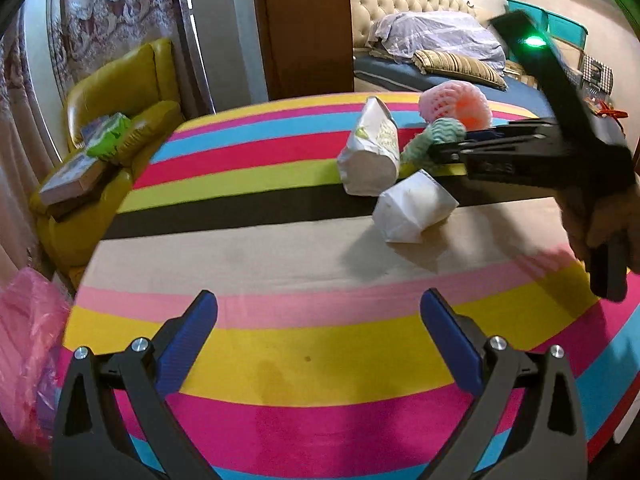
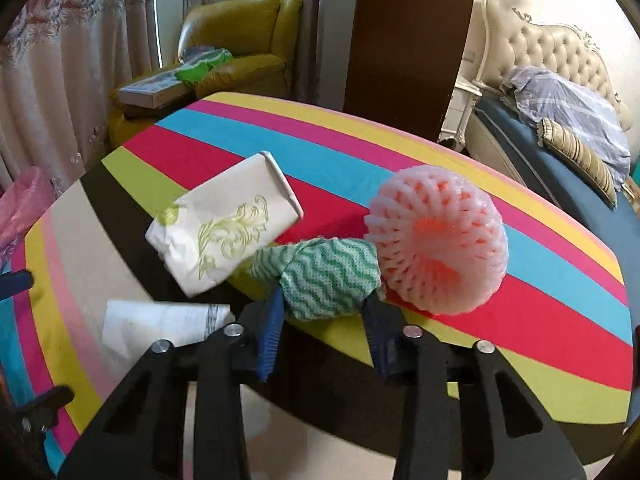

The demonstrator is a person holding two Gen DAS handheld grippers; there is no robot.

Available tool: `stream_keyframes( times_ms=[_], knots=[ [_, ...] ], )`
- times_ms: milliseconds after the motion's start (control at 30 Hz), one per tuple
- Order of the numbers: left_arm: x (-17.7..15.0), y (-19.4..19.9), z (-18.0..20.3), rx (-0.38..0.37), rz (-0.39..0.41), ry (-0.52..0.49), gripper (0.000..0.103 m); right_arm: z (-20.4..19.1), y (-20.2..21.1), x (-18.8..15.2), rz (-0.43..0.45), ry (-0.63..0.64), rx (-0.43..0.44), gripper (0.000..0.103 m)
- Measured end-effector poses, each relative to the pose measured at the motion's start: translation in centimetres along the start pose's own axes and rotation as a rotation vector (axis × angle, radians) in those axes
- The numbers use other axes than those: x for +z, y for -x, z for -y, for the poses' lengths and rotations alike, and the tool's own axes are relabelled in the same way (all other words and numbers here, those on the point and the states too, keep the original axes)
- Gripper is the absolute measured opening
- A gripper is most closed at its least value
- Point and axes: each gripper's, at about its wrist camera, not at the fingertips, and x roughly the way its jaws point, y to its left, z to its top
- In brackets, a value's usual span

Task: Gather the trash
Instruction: 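Grasp the green cloth with the right tool while the left grasps a white tissue pack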

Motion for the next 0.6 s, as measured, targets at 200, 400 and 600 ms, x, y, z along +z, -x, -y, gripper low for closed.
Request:
stream_keyframes(
  times_ms=[200,400,600],
  knots=[
    [1.5,-1.5,1.4,-0.057,-0.024,0.029,0.098,1.7,3.5,-3.5,0.023,-0.043,-0.018,0.035],
    [4.0,-4.1,3.2,-0.088,-0.051,0.07,0.098,3.2,6.4,-7.6,0.007,-0.103,-0.033,0.035],
    [6.0,-6.2,5.5,-0.075,-0.069,0.04,0.092,4.2,8.7,-10.3,0.023,-0.155,-0.036,0.035]
  ],
)
